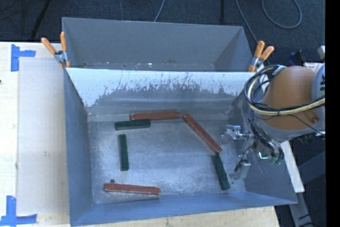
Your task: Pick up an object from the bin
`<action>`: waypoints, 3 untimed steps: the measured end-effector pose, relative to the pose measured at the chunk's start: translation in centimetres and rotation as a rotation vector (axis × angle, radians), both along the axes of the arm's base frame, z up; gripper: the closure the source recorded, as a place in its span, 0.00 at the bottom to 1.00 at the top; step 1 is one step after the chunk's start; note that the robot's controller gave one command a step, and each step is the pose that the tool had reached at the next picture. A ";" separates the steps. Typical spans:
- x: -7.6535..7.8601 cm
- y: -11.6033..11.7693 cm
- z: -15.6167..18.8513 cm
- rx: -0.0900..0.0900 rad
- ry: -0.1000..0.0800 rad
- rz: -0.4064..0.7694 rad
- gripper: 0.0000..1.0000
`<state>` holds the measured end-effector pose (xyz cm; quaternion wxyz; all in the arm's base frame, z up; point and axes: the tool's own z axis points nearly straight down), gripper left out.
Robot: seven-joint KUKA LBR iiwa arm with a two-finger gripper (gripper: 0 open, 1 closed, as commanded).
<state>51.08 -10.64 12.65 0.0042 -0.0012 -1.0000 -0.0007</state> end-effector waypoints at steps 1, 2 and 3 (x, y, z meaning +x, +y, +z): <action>-0.7 -0.5 -2.1 0.003 -0.006 0.576 0.00; 0.0 1.0 -1.7 0.004 -0.009 0.790 0.00; -0.2 1.3 -2.8 0.010 -0.007 1.665 0.00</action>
Offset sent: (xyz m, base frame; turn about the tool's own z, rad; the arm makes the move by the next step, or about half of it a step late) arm -0.0065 -0.0063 -0.0198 -0.5756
